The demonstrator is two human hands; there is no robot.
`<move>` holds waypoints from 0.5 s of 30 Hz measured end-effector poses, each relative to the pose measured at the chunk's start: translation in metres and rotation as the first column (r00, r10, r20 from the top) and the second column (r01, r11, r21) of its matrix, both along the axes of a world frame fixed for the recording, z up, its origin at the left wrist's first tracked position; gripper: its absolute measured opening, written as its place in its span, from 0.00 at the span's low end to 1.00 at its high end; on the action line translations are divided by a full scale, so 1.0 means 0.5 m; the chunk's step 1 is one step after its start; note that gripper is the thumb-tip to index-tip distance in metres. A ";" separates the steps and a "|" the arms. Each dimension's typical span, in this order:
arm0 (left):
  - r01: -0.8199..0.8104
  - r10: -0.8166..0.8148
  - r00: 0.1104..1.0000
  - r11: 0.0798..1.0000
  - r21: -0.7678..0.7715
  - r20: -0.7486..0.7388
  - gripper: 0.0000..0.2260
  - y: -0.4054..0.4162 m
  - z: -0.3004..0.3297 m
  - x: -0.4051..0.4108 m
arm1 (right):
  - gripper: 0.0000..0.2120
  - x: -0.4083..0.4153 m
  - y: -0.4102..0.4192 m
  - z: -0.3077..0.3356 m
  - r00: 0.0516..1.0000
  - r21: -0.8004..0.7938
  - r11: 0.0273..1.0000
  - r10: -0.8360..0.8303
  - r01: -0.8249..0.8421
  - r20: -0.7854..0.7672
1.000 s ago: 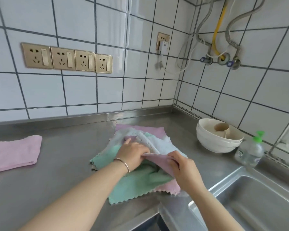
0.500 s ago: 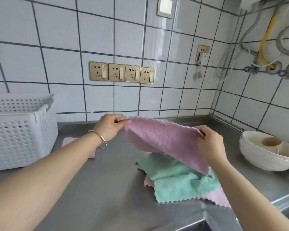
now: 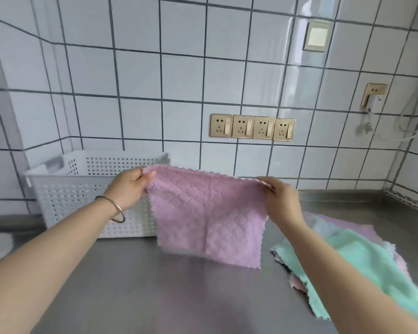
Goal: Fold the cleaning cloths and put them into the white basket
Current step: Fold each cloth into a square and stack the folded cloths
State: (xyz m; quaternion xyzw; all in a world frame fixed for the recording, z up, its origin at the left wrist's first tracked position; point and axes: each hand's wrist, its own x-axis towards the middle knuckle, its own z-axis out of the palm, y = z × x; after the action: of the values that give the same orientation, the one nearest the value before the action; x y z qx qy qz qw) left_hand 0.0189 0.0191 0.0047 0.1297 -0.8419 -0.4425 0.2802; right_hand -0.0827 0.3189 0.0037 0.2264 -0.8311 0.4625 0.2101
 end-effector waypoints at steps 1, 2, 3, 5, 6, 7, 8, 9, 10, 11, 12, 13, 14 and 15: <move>0.050 -0.050 0.999 0.998 0.033 -0.022 0.17 -0.009 -0.014 0.033 | 0.20 0.019 0.002 -0.015 0.999 0.004 0.999 0.041 -0.041 -0.001; 0.109 -0.107 0.994 0.992 0.065 -0.029 0.17 -0.004 -0.032 0.069 | 0.19 0.035 0.012 -0.036 0.997 0.031 0.996 0.080 -0.080 0.000; 0.170 -0.169 0.985 0.979 0.113 -0.013 0.21 0.002 -0.061 0.107 | 0.19 0.051 0.024 -0.060 0.993 0.081 0.989 0.121 -0.122 0.012; 0.225 -0.244 0.966 0.957 0.184 0.089 0.37 0.004 -0.130 0.180 | 0.22 0.084 0.046 -0.111 0.971 0.216 0.947 0.226 -0.237 0.076; 0.251 -0.289 0.944 0.941 0.226 0.157 0.43 0.004 -0.168 0.211 | 0.23 0.096 0.058 -0.135 0.948 0.283 0.906 0.285 -0.314 0.142; 0.284 -0.349 0.913 0.915 0.286 0.210 0.44 0.001 -0.201 0.234 | 0.23 0.107 0.069 -0.152 0.916 0.338 0.856 0.329 -0.392 0.228; 0.316 -0.414 0.869 0.885 0.342 0.270 0.40 0.002 -0.228 0.251 | 0.24 0.117 0.079 -0.168 0.882 0.385 0.802 0.348 -0.456 0.319; 0.339 -0.479 0.817 0.850 0.404 0.320 0.30 0.011 -0.246 0.264 | 0.24 0.123 0.087 -0.183 0.854 0.438 0.749 0.335 -0.497 0.398; 0.358 -0.526 0.762 0.829 0.430 0.379 0.19 0.020 -0.260 0.271 | 0.24 0.128 0.093 -0.198 0.835 0.493 0.694 0.308 -0.525 0.456; 0.366 -0.545 0.720 0.825 0.431 0.431 0.12 0.028 -0.270 0.278 | 0.23 0.134 0.098 -0.209 0.822 0.538 0.644 0.281 -0.544 0.496; 0.360 -0.533 0.694 0.839 0.409 0.483 0.12 0.031 -0.281 0.283 | 0.20 0.138 0.102 -0.219 0.812 0.567 0.605 0.259 -0.559 0.524; 0.356 -0.533 0.676 0.841 0.407 0.509 0.13 0.033 -0.284 0.289 | 0.18 0.140 0.107 -0.226 0.802 0.584 0.578 0.237 -0.570 0.548; 0.354 -0.536 0.666 0.839 0.412 0.518 0.12 0.033 -0.287 0.292 | 0.17 0.140 0.113 -0.230 0.784 0.587 0.553 0.224 -0.591 0.579; 0.343 -0.531 0.665 0.842 0.417 0.525 0.11 0.033 -0.286 0.293 | 0.19 0.138 0.119 -0.231 0.762 0.578 0.536 0.219 -0.616 0.610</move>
State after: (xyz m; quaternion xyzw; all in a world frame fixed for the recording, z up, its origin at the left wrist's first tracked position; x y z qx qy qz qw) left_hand 0.1653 0.0356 -0.1382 0.0985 -0.8194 -0.5442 -0.1509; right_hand -0.0138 0.3782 -0.1117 0.3725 -0.8858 0.1527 -0.2307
